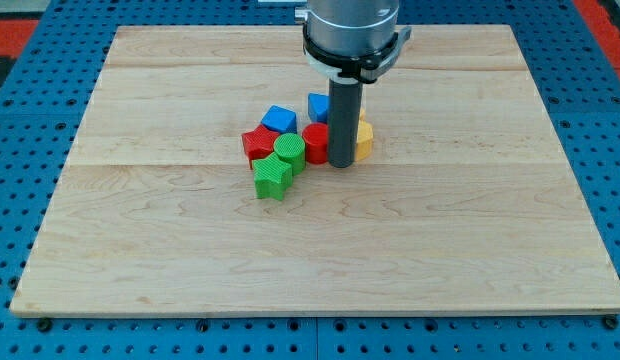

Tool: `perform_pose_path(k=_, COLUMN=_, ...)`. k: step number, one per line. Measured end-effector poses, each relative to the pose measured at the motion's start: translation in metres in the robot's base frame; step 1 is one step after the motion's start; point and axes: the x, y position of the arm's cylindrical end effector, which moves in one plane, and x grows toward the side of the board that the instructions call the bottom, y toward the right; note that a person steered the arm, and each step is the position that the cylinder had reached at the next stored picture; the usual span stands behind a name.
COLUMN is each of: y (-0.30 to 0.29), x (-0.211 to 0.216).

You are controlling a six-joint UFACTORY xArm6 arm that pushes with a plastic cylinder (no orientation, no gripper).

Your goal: Move your arm towards the bottom left side

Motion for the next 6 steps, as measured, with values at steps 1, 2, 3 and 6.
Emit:
perform_pose_path(k=1, y=-0.006, x=-0.011)
perform_pose_path(k=2, y=-0.008, x=-0.022)
perform_pose_path(k=3, y=-0.007, x=-0.007)
perform_pose_path(k=6, y=-0.114, x=0.089)
